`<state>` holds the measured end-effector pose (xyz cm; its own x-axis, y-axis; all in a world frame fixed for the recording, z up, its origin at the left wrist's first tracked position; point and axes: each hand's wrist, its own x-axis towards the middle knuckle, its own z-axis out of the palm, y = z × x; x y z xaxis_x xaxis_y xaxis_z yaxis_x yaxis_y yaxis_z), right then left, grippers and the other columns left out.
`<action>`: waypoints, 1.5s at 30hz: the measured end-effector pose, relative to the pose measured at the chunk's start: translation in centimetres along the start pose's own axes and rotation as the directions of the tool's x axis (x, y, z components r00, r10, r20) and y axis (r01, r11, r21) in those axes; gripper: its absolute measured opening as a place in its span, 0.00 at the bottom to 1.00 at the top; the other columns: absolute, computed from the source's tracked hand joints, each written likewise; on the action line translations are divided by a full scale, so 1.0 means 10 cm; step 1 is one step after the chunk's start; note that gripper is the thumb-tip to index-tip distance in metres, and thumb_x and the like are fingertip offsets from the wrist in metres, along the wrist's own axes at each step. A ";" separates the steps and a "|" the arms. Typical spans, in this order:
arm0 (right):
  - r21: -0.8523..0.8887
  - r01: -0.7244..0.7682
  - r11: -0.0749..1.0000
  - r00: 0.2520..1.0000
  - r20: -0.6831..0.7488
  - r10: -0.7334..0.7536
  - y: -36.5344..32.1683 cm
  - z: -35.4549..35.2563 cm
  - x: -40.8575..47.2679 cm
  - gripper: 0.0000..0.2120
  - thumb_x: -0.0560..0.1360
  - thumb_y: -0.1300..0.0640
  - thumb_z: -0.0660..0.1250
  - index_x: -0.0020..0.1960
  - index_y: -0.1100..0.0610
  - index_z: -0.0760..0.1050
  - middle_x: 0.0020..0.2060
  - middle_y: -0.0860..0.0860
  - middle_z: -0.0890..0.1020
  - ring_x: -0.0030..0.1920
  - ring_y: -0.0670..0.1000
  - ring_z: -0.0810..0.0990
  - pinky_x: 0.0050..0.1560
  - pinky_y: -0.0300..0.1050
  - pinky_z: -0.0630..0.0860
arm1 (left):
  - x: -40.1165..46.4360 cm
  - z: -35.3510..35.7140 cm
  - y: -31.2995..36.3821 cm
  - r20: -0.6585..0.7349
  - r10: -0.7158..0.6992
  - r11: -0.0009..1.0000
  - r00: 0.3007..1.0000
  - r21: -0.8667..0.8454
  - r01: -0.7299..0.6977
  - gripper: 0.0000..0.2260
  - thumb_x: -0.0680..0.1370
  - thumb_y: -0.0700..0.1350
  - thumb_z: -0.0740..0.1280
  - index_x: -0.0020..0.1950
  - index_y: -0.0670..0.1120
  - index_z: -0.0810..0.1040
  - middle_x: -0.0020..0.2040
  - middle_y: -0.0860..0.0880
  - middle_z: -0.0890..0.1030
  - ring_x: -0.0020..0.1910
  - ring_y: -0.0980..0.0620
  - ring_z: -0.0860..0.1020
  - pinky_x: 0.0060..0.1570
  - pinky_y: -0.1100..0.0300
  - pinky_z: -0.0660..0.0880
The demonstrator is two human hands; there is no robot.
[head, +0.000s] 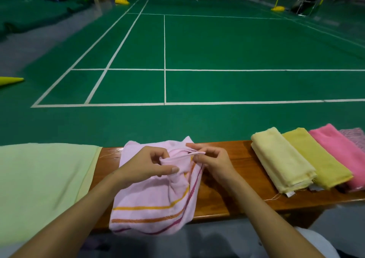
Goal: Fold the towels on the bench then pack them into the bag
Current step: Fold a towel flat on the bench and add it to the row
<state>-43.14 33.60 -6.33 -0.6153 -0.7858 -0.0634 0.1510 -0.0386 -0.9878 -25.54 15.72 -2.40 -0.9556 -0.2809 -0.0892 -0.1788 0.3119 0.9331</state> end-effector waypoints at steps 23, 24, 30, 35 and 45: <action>-0.842 0.412 0.348 0.872 0.254 -0.418 -0.94 0.01 -0.19 0.07 0.69 0.56 0.74 0.44 0.50 0.77 0.37 0.44 0.81 0.38 0.48 0.78 0.40 0.53 0.78 | -0.22 -0.29 0.58 -0.306 0.573 0.625 0.760 0.764 -0.163 0.14 0.73 0.61 0.70 0.39 0.52 0.76 0.34 0.57 0.78 0.34 0.54 0.76 0.32 0.53 0.76; -0.849 0.418 0.323 0.860 0.256 -0.441 -1.06 0.02 -0.19 0.08 0.70 0.54 0.74 0.45 0.49 0.76 0.38 0.42 0.79 0.39 0.48 0.76 0.40 0.52 0.76 | -0.24 -0.35 0.68 -0.320 0.567 0.654 0.759 0.735 -0.179 0.13 0.73 0.60 0.72 0.40 0.52 0.76 0.35 0.57 0.78 0.34 0.55 0.77 0.34 0.52 0.77; -0.808 0.463 0.365 0.838 0.264 -0.477 -1.83 0.24 -0.29 0.10 0.69 0.50 0.68 0.49 0.49 0.82 0.40 0.41 0.82 0.42 0.47 0.77 0.44 0.43 0.71 | -0.42 -0.58 1.40 -0.378 0.525 0.820 0.763 0.464 -0.334 0.10 0.74 0.49 0.76 0.45 0.47 0.76 0.38 0.50 0.82 0.37 0.52 0.79 0.39 0.52 0.80; -0.686 0.505 0.524 0.827 0.210 -0.522 -2.21 0.37 -0.51 0.04 0.76 0.58 0.71 0.43 0.54 0.77 0.30 0.41 0.75 0.31 0.39 0.69 0.34 0.38 0.67 | -0.67 -0.60 1.81 -0.453 0.422 0.904 0.786 0.145 -0.402 0.14 0.77 0.36 0.76 0.58 0.43 0.75 0.45 0.45 0.88 0.41 0.52 0.83 0.44 0.54 0.81; -0.543 0.601 0.587 0.747 0.119 -0.654 -2.44 0.32 -1.06 0.10 0.74 0.50 0.80 0.48 0.55 0.84 0.38 0.59 0.85 0.38 0.49 0.78 0.38 0.52 0.74 | -1.13 -0.47 2.10 -0.477 0.410 0.896 0.777 0.050 -0.442 0.07 0.78 0.37 0.74 0.55 0.39 0.84 0.47 0.44 0.88 0.43 0.51 0.85 0.38 0.56 0.83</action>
<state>-37.84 40.89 18.94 -0.4663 -0.6349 0.6160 -0.7013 -0.1591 -0.6949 -17.36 21.15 19.89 -0.7044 -0.5233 0.4796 0.2508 0.4486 0.8578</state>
